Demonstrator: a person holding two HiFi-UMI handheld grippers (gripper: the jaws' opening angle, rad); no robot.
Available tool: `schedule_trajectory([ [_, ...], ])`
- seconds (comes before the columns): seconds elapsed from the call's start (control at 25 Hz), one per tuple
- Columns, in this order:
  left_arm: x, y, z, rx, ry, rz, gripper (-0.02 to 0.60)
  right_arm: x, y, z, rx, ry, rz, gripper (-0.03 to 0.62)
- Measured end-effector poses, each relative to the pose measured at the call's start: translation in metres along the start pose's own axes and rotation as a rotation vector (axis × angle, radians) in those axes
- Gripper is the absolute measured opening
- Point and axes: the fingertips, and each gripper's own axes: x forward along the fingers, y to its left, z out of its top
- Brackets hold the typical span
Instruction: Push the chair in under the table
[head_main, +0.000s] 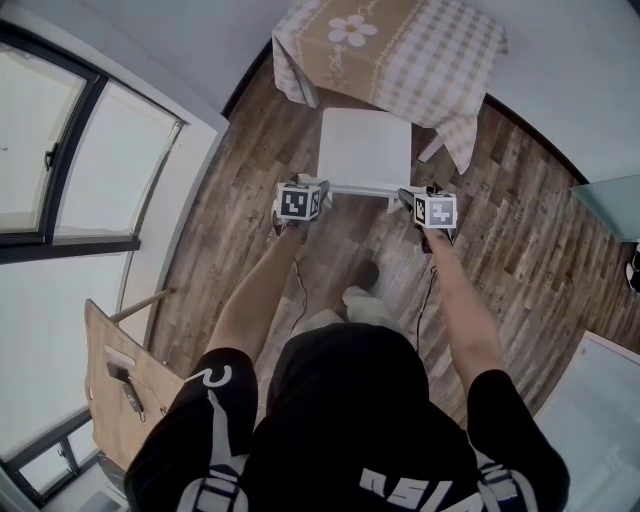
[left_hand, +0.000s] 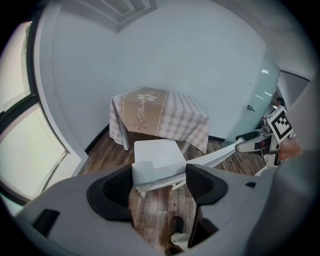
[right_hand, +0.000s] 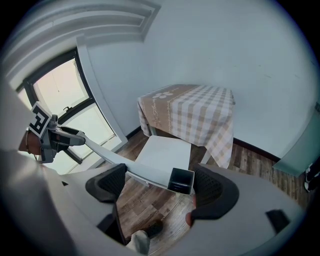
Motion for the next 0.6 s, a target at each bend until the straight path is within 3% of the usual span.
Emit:
schedule_trajectory([
  [0.6, 0.035, 0.029, 0.057, 0.008, 0.017, 0.0, 0.334, 0.029, -0.015, 0.055, 0.027, 0.011, -0.03, 0.433],
])
